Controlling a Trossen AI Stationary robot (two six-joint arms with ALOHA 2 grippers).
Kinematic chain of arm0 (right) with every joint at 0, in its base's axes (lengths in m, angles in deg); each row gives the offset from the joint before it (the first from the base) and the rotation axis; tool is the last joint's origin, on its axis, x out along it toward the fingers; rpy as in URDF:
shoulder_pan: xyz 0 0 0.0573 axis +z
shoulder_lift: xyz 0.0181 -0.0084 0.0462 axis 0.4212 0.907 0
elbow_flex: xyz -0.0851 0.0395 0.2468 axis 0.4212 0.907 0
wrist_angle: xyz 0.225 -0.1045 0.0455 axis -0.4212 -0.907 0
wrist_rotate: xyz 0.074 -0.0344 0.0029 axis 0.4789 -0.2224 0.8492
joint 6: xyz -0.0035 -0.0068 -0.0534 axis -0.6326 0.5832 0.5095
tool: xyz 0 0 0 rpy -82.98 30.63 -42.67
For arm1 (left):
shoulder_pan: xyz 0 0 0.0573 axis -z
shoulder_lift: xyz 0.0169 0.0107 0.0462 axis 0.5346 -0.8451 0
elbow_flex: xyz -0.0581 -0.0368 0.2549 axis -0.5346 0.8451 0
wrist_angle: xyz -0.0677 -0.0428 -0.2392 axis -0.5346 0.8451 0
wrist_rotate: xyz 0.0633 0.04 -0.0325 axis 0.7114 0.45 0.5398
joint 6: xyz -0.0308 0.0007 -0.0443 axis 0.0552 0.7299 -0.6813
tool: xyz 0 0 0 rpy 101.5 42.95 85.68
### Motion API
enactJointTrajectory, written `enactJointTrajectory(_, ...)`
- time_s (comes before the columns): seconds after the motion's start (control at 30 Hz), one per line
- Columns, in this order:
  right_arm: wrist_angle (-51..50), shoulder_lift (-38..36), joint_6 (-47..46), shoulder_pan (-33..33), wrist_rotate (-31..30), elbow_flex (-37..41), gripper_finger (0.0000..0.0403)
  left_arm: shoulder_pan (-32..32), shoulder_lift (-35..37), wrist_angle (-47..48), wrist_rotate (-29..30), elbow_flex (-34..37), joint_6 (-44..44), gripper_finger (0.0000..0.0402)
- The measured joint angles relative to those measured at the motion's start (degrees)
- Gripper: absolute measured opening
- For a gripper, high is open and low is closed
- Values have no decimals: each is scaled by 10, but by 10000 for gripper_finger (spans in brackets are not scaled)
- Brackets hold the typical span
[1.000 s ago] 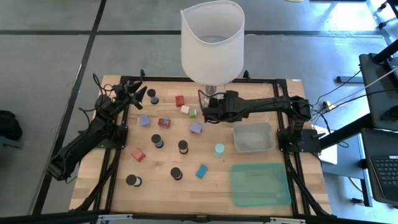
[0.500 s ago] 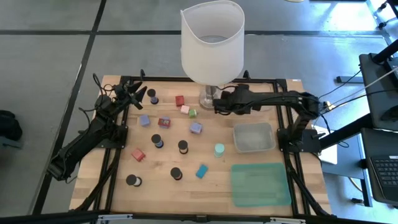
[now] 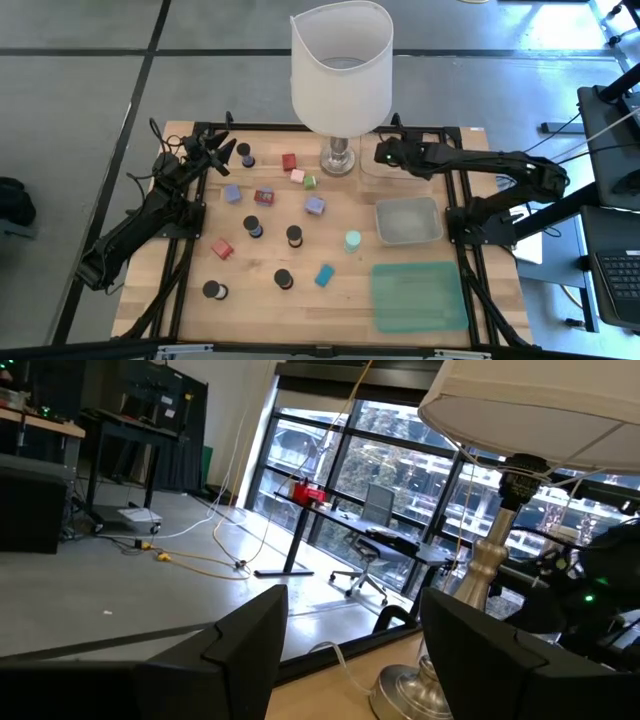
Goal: Pick & Place Office items
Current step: Put the white timer into the transparent bin
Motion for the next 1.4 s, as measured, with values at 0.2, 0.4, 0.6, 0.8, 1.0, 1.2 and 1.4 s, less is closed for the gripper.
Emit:
enactJointTrajectory(0.2, 51, 35, 75, -33, 20, 8, 193, 0, 0, 0, 0, 0, 0, 226)
enactJointTrajectory(0.4, 87, 74, 94, -56, 59, 8, 195, 0, 0, 0, 0, 0, 0, 226)
enactJointTrajectory(0.6, 102, 80, 88, -62, 55, 7, 196, 0, 0, 0, 0, 0, 0, 226)
enactJointTrajectory(0.8, 75, 79, 88, -59, 64, -29, 197, 0, 0, 0, 0, 0, 0, 226)
enactJointTrajectory(1.0, -7, 79, 88, -35, 75, -110, 197, 0, 0, 0, 0, 0, 0, 226)
enactJointTrajectory(1.2, -71, 78, 77, 3, 76, -151, 223, 0, 0, 0, 0, 0, 0, 226)
enactJointTrajectory(1.4, -101, 78, -16, 39, 108, -152, 304, 0, 0, 0, 0, 0, 0, 226)
